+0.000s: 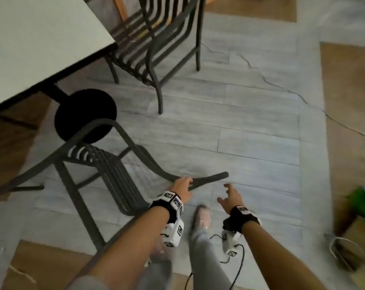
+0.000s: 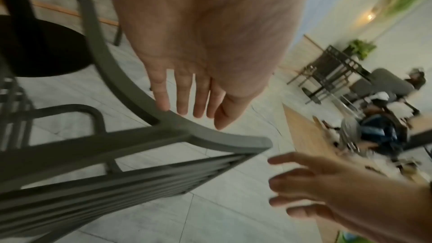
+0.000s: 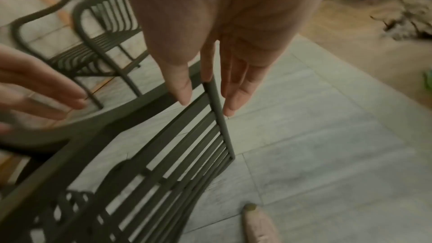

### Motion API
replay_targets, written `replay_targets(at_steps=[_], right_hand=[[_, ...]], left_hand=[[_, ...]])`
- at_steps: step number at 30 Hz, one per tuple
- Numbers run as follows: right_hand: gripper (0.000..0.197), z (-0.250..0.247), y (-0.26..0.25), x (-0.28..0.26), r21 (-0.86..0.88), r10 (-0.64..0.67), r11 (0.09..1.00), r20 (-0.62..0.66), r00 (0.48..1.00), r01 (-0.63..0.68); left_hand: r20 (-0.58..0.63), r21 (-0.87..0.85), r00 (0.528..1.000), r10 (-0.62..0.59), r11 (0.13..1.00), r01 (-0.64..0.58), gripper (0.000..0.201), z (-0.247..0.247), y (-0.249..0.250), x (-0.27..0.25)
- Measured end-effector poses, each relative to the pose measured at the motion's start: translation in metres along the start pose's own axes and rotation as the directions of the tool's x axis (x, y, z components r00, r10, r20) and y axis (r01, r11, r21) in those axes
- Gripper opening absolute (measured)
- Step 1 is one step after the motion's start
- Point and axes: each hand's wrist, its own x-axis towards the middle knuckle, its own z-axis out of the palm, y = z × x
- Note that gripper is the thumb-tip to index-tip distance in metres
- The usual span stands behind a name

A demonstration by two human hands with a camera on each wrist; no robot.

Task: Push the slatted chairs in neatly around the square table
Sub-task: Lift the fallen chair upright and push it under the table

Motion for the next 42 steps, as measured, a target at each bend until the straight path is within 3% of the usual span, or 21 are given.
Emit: replay_targets(at_steps=[4, 9, 13, 19, 22, 25, 29, 32, 33, 34, 35, 36, 39, 42], right_hand=[[0.073, 0.005, -0.003, 0.030, 0.331, 0.032, 0.943, -0.075, 0.997, -0.006], [0.063, -0.001, 0.009, 0.061, 0.286, -0.049, 0.956, -0.081, 0.996, 0.070], [0.059, -0.012, 0.014, 0.067, 0.209, -0.107, 0.971, -0.061, 0.992, 0.117], [0.065, -0.015, -0.006, 0.038, 0.196, -0.285, 0.943, 0.058, 0.957, 0.269], [0.045, -0.016, -0.018, 0.021, 0.186, -0.354, 0.921, 0.028, 0.935, 0.343], [0.039, -0.023, -0.035, 0.005, 0.063, -0.408, 0.912, 0.066, 0.910, 0.404], [0.041, -0.035, -0.060, -0.017, -0.122, -0.444, 0.880, 0.136, 0.886, 0.460], [0.035, -0.039, -0.079, -0.038, -0.249, -0.454, 0.846, 0.131, 0.881, 0.472], [0.034, -0.022, -0.097, -0.065, -0.275, -0.505, 0.806, 0.142, 0.852, 0.524], [0.034, -0.028, -0.095, -0.069, -0.303, -0.492, 0.807, 0.131, 0.861, 0.507], [0.034, -0.008, -0.113, -0.099, -0.335, -0.558, 0.754, 0.128, 0.820, 0.566], [0.033, -0.014, -0.112, -0.099, -0.347, -0.522, 0.779, 0.105, 0.847, 0.523], [0.030, -0.021, -0.110, -0.102, -0.400, -0.513, 0.765, 0.095, 0.853, 0.504], [0.015, -0.027, -0.118, -0.118, -0.500, -0.567, 0.679, 0.108, 0.816, 0.538]], left_hand=[[0.075, 0.055, 0.995, 0.072, 0.996, -0.076, 0.048, 0.032, 0.042, 0.060], [0.147, 0.011, 0.989, -0.014, 1.000, 0.013, 0.046, 0.054, 0.078, 0.112], [0.136, 0.009, 0.988, -0.078, 0.997, 0.078, 0.045, 0.055, 0.080, 0.120], [-0.055, -0.122, 0.989, -0.139, 0.984, 0.132, 0.029, 0.017, 0.076, 0.039], [-0.162, -0.179, 0.985, -0.067, 0.983, 0.038, 0.021, -0.019, 0.070, -0.023], [-0.245, -0.287, 0.970, 0.007, 0.955, -0.079, 0.008, -0.050, 0.054, -0.091], [-0.318, -0.464, 0.946, 0.064, 0.860, -0.215, 0.023, -0.095, 0.026, -0.181], [-0.465, -0.567, 0.881, 0.089, 0.734, -0.373, 0.024, -0.123, 0.000, -0.249], [-0.563, -0.543, 0.821, 0.094, 0.706, -0.454, 0.027, -0.130, -0.030, -0.300], [-0.611, -0.557, 0.783, 0.121, 0.638, -0.533, 0.028, -0.134, -0.037, -0.310], [-0.688, -0.546, 0.719, 0.097, 0.584, -0.601, 0.029, -0.133, -0.070, -0.362], [-0.719, -0.560, 0.689, 0.087, 0.515, -0.649, 0.029, -0.138, -0.072, -0.368], [-0.765, -0.592, 0.644, 0.001, 0.394, -0.703, 0.029, -0.144, -0.086, -0.386], [-0.812, -0.580, 0.563, -0.156, 0.330, -0.745, 0.062, -0.145, -0.114, -0.396]])
